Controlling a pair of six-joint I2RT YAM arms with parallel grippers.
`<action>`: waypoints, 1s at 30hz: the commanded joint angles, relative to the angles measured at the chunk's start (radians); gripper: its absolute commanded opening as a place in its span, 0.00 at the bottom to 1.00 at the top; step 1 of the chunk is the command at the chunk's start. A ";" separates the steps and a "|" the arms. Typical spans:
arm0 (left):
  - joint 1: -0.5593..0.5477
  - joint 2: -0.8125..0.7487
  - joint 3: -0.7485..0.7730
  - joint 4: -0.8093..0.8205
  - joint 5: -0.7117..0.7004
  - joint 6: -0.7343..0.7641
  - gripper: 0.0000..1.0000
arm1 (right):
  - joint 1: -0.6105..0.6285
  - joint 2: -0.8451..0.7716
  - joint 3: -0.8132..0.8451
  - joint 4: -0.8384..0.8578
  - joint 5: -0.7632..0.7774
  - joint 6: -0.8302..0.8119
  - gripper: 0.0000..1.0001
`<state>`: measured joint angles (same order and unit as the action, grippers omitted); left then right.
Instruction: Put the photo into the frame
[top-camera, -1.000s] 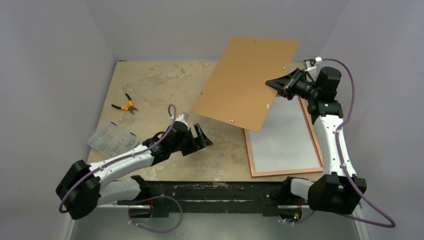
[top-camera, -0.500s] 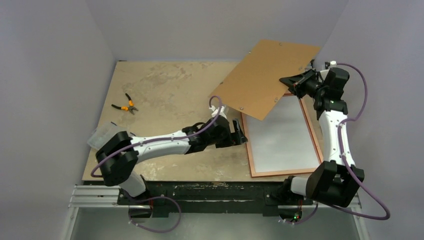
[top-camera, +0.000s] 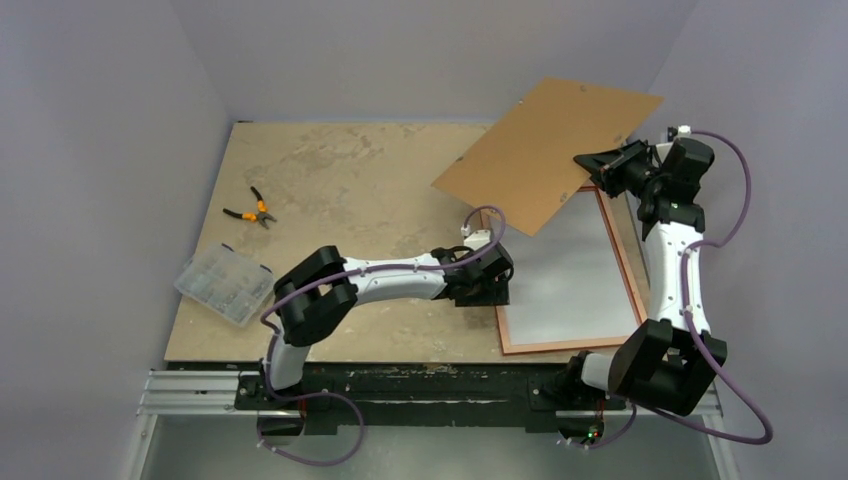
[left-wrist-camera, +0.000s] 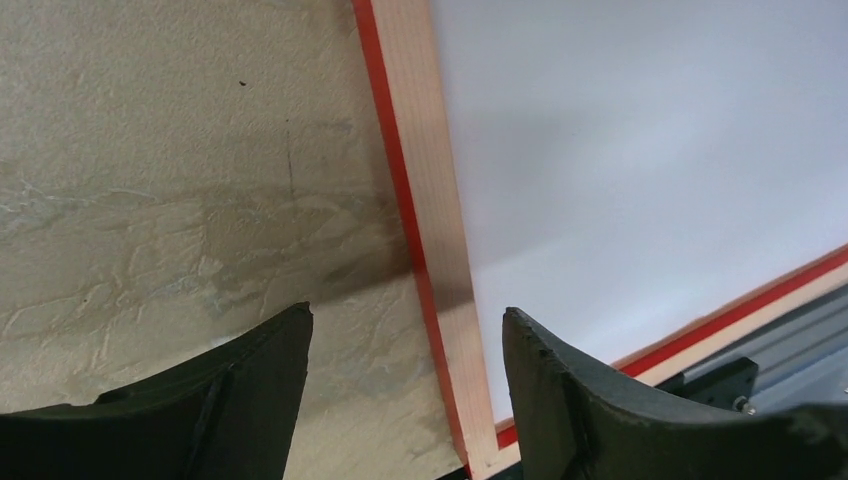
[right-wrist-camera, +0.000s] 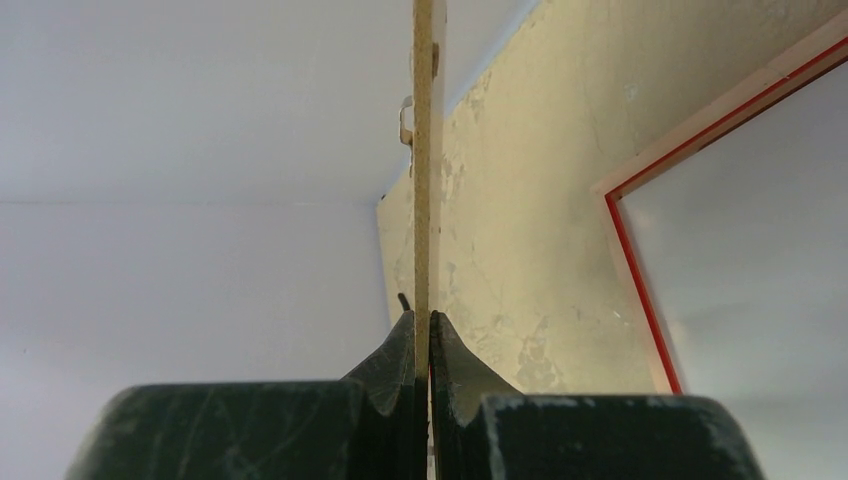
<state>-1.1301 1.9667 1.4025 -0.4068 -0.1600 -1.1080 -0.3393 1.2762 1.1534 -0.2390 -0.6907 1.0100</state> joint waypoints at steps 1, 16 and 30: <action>-0.015 0.062 0.077 -0.054 -0.016 0.015 0.67 | -0.019 -0.040 0.007 0.089 -0.022 0.015 0.00; 0.021 0.128 0.066 -0.172 -0.029 -0.004 0.22 | -0.032 -0.052 -0.031 0.095 -0.044 0.012 0.00; 0.150 -0.248 -0.359 -0.113 -0.098 0.068 0.00 | -0.029 -0.039 -0.115 0.047 -0.093 -0.079 0.00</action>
<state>-0.9943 1.7840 1.1038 -0.3985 -0.1776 -1.1149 -0.3683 1.2732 1.0508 -0.2409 -0.7101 0.9585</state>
